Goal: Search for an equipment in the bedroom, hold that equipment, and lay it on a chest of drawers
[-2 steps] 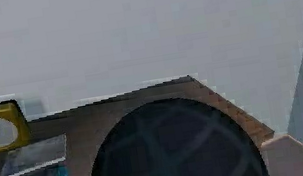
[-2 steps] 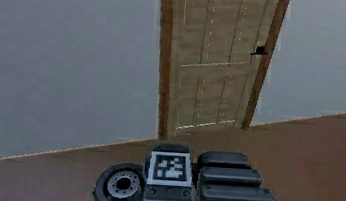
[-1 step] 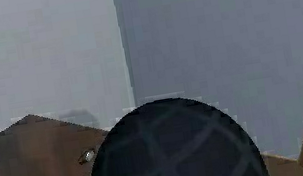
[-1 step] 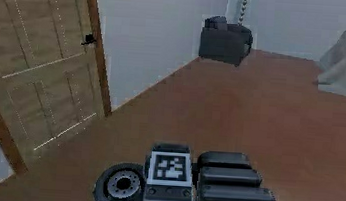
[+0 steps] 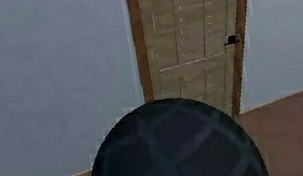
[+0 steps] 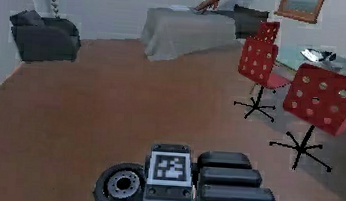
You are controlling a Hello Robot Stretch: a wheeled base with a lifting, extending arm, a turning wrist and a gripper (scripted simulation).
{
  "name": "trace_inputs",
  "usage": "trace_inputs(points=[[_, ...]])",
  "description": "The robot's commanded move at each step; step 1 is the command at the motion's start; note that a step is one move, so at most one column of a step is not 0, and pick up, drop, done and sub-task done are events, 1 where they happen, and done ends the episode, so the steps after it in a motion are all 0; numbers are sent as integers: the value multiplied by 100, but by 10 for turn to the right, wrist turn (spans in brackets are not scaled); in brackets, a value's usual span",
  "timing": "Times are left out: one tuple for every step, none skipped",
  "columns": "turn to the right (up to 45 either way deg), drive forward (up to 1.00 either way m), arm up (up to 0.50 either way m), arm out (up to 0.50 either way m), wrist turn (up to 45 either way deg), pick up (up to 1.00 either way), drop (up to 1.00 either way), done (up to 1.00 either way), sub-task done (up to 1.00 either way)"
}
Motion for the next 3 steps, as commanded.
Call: trace_inputs(points=[[180,0,0,0,0,0,0,0,0],[450,0,0,0,0,0,0,0,0],[450,0,0,0,0,0,0,0,0]])
